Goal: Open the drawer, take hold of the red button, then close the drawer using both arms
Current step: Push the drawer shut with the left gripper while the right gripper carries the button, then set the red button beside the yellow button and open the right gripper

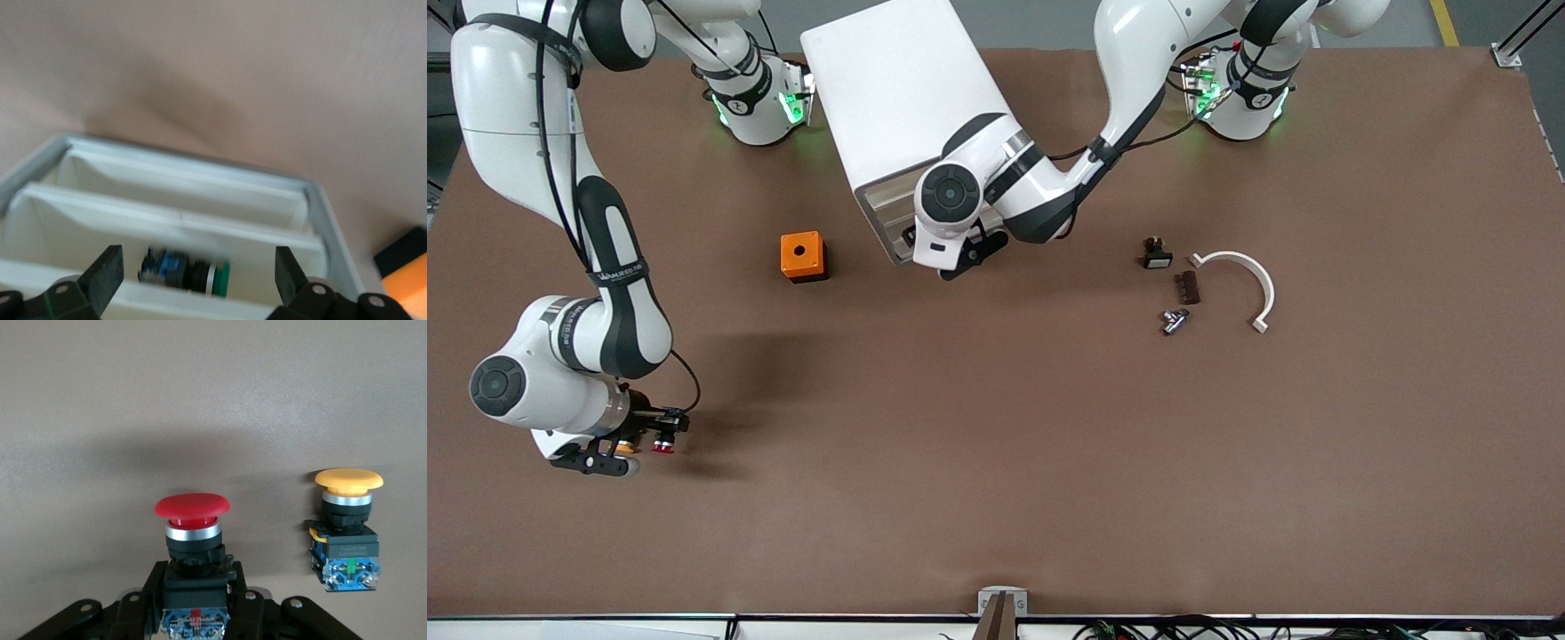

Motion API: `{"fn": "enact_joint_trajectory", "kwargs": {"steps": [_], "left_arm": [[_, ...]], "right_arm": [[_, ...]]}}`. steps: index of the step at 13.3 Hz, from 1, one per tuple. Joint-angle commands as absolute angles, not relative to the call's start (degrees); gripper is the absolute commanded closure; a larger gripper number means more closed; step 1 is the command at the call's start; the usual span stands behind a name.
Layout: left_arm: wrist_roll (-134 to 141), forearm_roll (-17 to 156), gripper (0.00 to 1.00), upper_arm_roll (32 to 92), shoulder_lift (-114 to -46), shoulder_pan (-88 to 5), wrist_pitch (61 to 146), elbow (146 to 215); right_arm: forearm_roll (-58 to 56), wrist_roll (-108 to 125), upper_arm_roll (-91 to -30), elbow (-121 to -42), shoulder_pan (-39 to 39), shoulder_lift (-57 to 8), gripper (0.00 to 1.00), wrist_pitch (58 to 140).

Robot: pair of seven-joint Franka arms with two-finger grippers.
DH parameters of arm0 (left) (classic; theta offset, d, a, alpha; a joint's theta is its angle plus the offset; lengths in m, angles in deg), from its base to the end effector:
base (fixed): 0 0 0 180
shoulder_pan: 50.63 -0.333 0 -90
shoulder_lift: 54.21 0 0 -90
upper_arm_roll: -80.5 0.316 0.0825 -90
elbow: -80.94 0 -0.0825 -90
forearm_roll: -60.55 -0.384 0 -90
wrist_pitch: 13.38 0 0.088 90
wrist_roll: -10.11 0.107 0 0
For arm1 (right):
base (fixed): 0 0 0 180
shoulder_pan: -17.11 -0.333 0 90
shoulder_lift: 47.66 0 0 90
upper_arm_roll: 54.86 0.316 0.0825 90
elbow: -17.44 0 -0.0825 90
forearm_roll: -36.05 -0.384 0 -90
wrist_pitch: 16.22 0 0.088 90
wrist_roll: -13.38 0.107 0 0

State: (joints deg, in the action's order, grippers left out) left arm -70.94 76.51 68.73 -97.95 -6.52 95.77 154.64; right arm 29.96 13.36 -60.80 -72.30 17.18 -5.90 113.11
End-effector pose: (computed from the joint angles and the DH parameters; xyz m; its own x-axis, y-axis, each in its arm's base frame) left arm 0.4226 -0.5961 0.2954 0.7476 0.5315 -0.3982 0.5425 -0.8346 -0.0954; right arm 0.6960 -0.0603 0.2129 0.9885 -0.1475 -0.0331 -0.1479 -0.9889 -0.0109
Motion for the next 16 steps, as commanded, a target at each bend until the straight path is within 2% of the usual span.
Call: {"fn": "enact_joint_trajectory", "kwargs": {"steps": [1, 5, 10, 11, 13, 16], "left_arm": [[-67.08, 69.64, 0.0, 68.81, -95.88, -13.34, 94.55, 154.69], [-56.78, 58.62, 0.0, 68.81, -93.07, -23.97, 94.28, 154.68], [-45.22, 55.89, 0.0, 68.89, -82.89, -36.46, 86.83, 154.86], [-41.08, 55.72, 0.0, 68.81, -81.3, -39.09, 85.07, 154.77], [-33.52, 55.72, 0.0, 68.81, -78.04, -42.01, 80.51, 154.86], [-23.94, 55.72, 0.0, 68.81, -72.68, -45.87, 74.44, 155.12]], "right_arm": [[28.93, 12.24, -59.78, -71.86, 18.16, -4.87, 1.0, 113.85], [28.93, 12.24, -59.78, -72.13, 17.99, -3.63, 0.99, 116.41], [28.84, 12.32, -59.78, -73.44, 17.46, -3.72, 0.99, 116.4], [28.84, 12.41, -59.69, -73.44, 17.46, -3.72, 0.93, 116.32], [28.93, 12.42, -59.78, -73.01, 17.46, -3.98, 0.01, 116.23], [28.93, 12.24, -59.78, -72.21, 17.63, -4.68, 0.0, 115.53]]}}
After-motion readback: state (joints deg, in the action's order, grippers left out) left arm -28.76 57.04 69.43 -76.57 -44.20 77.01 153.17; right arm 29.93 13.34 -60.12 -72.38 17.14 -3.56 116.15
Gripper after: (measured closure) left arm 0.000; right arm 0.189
